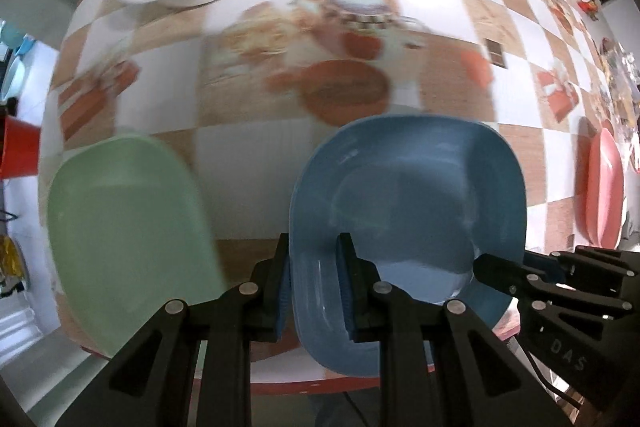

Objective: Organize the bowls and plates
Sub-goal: 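Lift the blue plate with both grippers and carry it over the green plate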

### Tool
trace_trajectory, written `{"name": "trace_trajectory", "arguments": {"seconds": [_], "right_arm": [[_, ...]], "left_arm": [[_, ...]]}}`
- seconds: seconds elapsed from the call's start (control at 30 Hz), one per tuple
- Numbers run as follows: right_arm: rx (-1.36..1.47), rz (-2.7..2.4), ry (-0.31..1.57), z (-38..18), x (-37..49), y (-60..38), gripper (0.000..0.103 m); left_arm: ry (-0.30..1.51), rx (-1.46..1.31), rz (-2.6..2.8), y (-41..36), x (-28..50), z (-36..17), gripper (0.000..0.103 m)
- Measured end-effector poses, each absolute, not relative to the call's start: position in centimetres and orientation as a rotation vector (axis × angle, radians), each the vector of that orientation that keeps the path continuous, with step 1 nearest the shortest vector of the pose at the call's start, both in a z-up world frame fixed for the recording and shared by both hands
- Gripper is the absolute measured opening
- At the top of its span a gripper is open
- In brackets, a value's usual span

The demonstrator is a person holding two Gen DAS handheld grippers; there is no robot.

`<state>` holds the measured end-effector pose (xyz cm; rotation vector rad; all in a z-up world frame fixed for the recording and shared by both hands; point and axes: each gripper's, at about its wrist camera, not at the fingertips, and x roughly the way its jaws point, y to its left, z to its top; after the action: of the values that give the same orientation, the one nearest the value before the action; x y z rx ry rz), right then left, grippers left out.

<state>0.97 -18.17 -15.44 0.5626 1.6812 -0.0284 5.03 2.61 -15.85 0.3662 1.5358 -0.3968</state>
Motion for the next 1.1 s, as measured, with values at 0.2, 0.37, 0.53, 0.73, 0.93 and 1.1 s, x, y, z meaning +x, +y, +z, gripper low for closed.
{"name": "trace_trajectory", "arguments": {"seconds": [0.2, 0.37, 0.53, 0.73, 0.93, 1.1], "right_arm": [[0.539, -0.015, 1.689, -15.3, 0.6, -16.9, 0.019], [0.537, -0.039, 1.700, -15.9, 0.6, -16.3, 0.019], [0.538, -0.060, 1.710, -15.0, 0.4, -16.8, 0.019], [0.515, -0.078, 1.713, -12.4, -0.5, -17.6, 0.019], [0.493, -0.057, 1.712, -9.4, 0.2, -16.6, 0.019], [0.445, 0.021, 1.714, -8.3, 1.9, -13.2, 0.019]], "left_arm": [[1.524, 0.380, -0.393, 4.6, 6.0, -16.2, 0.023], [1.518, 0.394, -0.400, 4.3, 5.9, -16.3, 0.023], [1.516, 0.395, -0.418, 2.5, 5.3, -16.1, 0.023], [1.486, 0.382, -0.447, 3.4, 4.7, -13.3, 0.023], [1.447, 0.373, -0.440, 5.6, 3.9, -10.6, 0.023], [1.442, 0.326, -0.383, 9.5, 4.4, -8.7, 0.023]]}}
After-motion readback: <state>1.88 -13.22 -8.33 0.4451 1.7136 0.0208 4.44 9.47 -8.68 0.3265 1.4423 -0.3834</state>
